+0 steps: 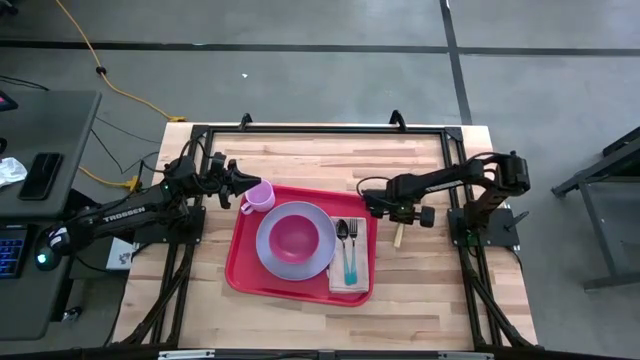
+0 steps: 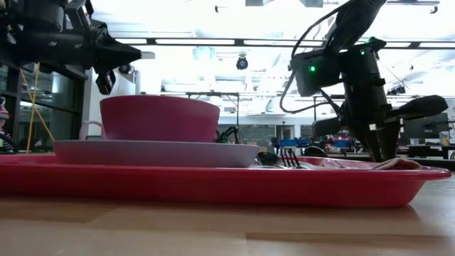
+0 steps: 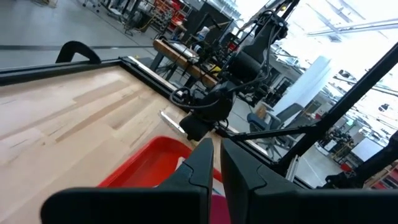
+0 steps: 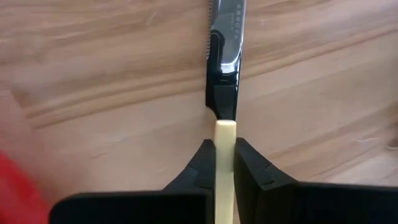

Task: Set up tray
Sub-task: Put the yellow knife on top of the gray napkin to the right of the blue fork

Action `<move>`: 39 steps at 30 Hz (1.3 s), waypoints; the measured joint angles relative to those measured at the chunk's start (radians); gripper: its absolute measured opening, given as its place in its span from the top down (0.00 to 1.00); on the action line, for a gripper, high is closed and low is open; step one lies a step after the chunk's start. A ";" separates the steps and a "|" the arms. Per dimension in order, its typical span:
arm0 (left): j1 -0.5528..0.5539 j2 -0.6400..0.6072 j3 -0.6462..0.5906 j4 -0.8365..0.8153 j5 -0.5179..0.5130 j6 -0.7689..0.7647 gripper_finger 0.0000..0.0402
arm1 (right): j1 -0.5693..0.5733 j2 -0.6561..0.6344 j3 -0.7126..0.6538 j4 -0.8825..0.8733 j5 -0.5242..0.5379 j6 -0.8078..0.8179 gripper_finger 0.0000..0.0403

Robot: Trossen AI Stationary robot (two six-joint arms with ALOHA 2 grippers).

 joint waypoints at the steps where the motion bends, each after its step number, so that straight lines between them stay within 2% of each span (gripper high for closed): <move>1: 0.000 0.000 0.000 0.000 0.000 0.000 0.84 | 0.000 -0.006 0.000 -0.005 0.001 0.000 0.98; 4: 0.000 0.000 0.000 0.000 0.027 -0.004 0.84 | 0.000 -0.011 0.003 -0.014 -0.005 0.001 0.98; 9: 0.000 0.000 0.000 0.000 0.130 -0.004 0.84 | 0.000 -0.011 0.005 -0.005 -0.028 -0.004 0.98; 18: 0.000 0.000 0.000 -0.043 0.185 0.028 0.84 | 0.002 -0.093 0.005 0.002 -0.097 -0.022 0.98; 22: 0.000 0.000 0.000 -0.104 0.203 0.074 0.84 | 0.021 -0.149 0.006 0.027 -0.121 0.026 0.97; 27: 0.000 0.000 0.000 -0.126 0.244 0.140 0.84 | 0.074 -0.173 0.007 0.118 -0.122 0.098 0.98; 35: 0.000 0.000 0.000 -0.127 0.245 0.158 0.84 | 0.159 -0.163 0.007 0.357 -0.106 0.160 0.97; 39: 0.000 0.000 0.000 -0.127 0.245 0.157 0.84 | 0.191 -0.163 0.008 0.416 -0.092 0.168 0.98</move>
